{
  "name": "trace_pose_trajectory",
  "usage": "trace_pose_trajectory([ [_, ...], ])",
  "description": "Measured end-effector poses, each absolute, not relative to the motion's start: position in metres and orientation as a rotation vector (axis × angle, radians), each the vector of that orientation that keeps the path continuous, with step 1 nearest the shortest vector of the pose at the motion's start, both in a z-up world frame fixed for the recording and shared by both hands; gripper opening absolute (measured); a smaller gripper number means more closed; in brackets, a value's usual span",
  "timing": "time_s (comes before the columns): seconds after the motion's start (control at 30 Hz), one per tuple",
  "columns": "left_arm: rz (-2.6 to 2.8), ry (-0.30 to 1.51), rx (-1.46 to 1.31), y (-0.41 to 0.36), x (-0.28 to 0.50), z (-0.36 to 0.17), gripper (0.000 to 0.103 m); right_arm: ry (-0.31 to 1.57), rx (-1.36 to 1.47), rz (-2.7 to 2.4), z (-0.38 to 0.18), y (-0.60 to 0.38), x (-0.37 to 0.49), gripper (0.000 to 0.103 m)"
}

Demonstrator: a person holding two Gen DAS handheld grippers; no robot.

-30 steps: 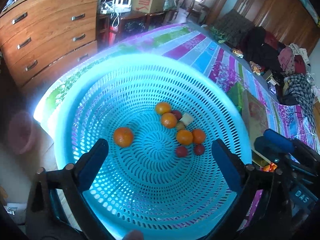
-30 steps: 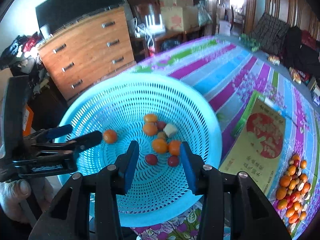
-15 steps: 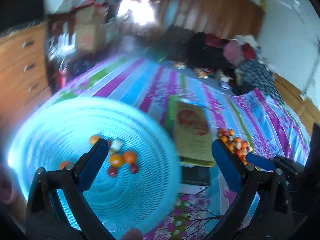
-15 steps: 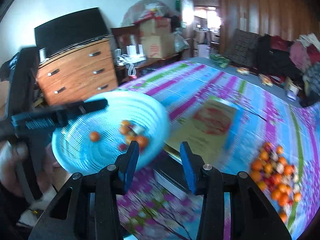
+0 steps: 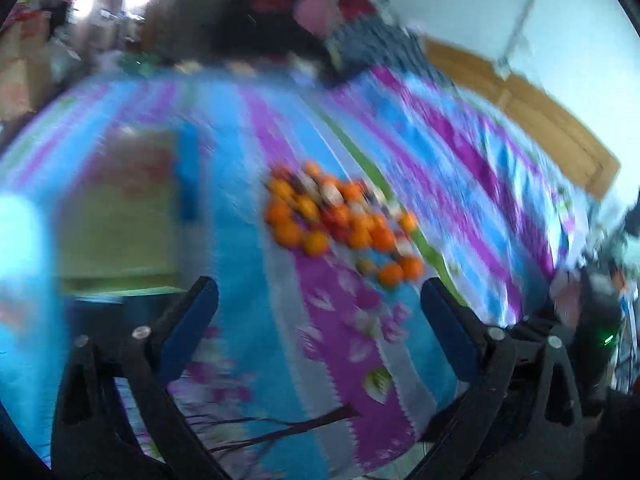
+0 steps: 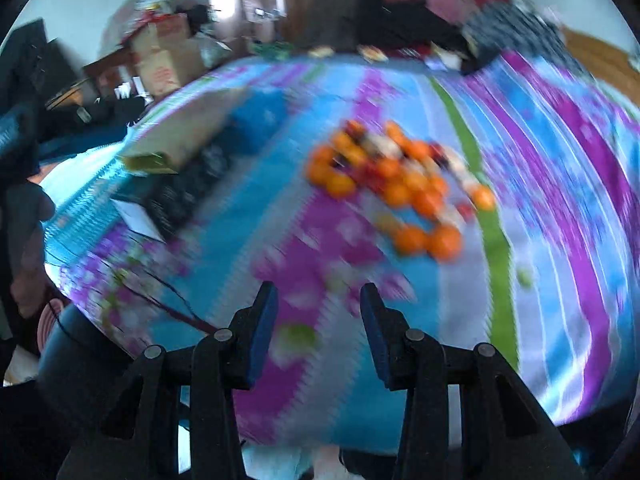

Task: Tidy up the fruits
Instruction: 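Move both open tools back to the fruit pile, then grasp a brown round fruit with the left tool while the right tool grasps an orange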

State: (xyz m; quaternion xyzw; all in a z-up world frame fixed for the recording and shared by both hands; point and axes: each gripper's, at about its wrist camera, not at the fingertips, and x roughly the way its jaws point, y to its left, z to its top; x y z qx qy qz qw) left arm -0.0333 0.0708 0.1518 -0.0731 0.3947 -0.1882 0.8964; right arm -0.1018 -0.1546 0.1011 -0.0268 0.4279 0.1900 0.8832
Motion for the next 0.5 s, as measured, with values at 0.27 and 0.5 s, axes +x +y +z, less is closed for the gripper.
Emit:
trace_pose_trajectory([
  [0.27, -0.534, 1.076, -0.153, -0.013, 0.019, 0.057, 0.031, 0.981, 0.025, 0.375, 0.056, -0.218, -0.087, 0.046],
  [0.5, -0.482, 1.1, -0.208, -0.045, 0.044, 0.033, 0.028, 0.997, 0.061, 0.389, 0.041, -0.239, -0.063, 0.046],
])
